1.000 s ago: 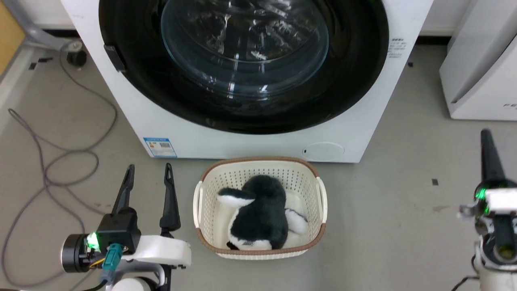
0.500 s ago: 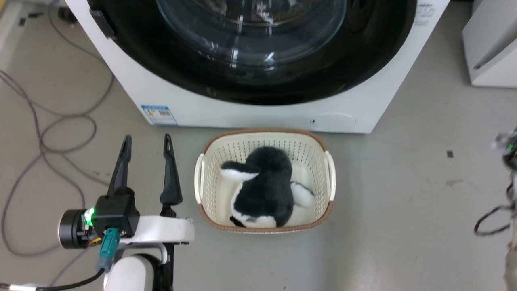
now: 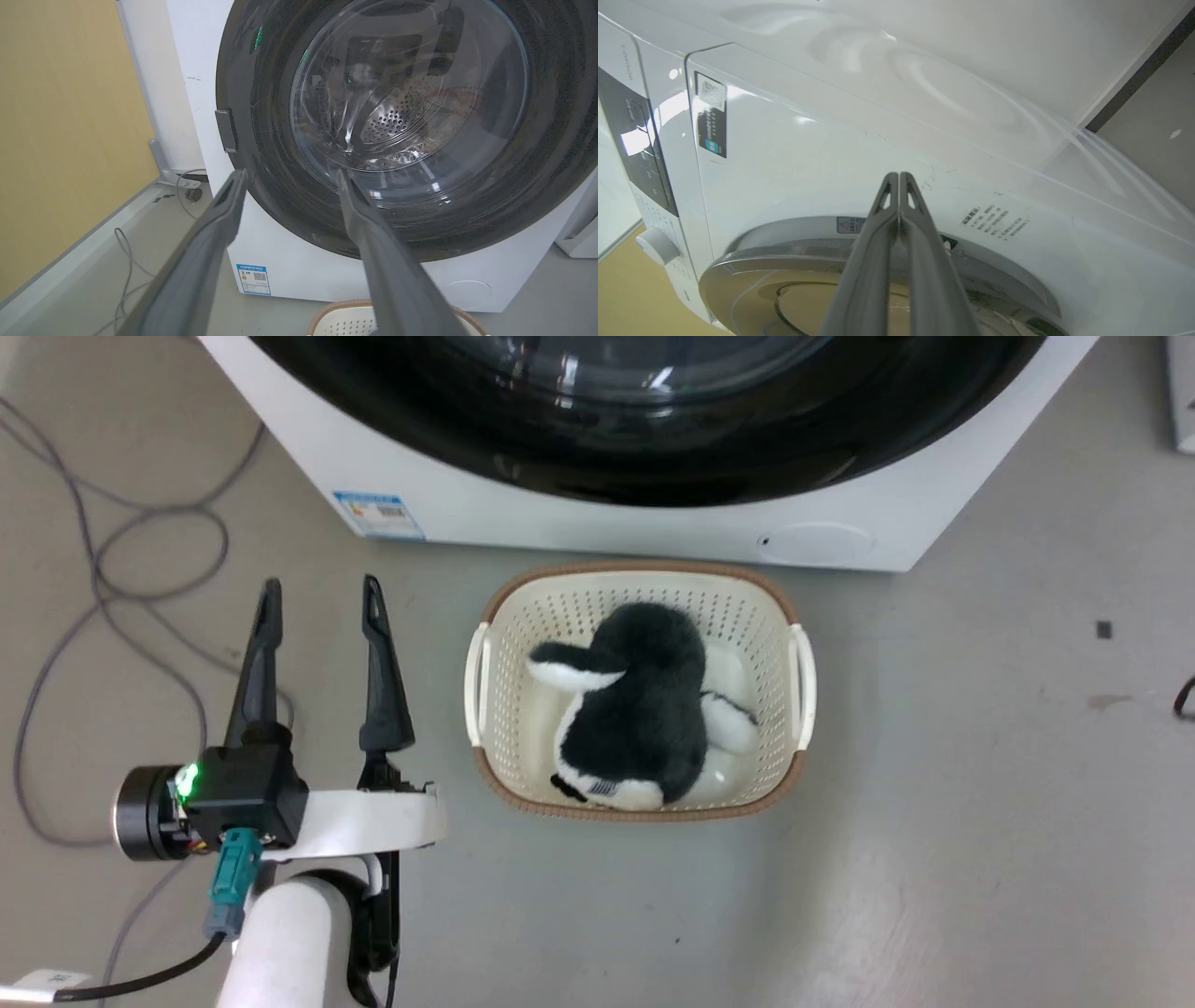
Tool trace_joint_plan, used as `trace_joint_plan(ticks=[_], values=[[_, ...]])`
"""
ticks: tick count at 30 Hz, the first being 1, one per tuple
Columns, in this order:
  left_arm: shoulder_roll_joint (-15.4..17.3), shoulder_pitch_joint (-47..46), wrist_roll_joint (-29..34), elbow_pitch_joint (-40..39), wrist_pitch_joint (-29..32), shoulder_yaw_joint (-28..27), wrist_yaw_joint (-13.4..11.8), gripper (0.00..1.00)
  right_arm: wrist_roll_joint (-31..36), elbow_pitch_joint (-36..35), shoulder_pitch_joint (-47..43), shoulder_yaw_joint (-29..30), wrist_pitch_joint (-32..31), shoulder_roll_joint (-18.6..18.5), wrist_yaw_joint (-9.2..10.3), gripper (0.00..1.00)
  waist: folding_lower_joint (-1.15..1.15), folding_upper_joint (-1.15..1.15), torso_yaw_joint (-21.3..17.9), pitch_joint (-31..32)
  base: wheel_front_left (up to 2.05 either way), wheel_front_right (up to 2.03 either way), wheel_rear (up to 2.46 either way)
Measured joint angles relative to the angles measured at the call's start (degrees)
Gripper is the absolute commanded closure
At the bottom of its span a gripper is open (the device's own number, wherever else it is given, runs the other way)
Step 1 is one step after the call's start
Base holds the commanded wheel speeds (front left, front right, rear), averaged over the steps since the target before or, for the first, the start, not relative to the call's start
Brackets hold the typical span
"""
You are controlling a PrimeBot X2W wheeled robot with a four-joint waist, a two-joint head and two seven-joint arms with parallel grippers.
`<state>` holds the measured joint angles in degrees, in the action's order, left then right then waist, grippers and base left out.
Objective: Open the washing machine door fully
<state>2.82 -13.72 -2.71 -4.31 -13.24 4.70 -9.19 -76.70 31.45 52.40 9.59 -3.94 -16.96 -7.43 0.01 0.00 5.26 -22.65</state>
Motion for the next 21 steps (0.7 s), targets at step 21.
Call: trace_joint_plan(ticks=[21], values=[[0.0, -1.9, -1.0, -0.5, -1.4, 0.8, -1.8, 0.0, -4.2, 5.5, 10.1, -11.6, -9.9, -3.3, 0.0, 1.0, 0.0, 0.0, 3.1, -4.0, 0.0, 0.0, 0.0]])
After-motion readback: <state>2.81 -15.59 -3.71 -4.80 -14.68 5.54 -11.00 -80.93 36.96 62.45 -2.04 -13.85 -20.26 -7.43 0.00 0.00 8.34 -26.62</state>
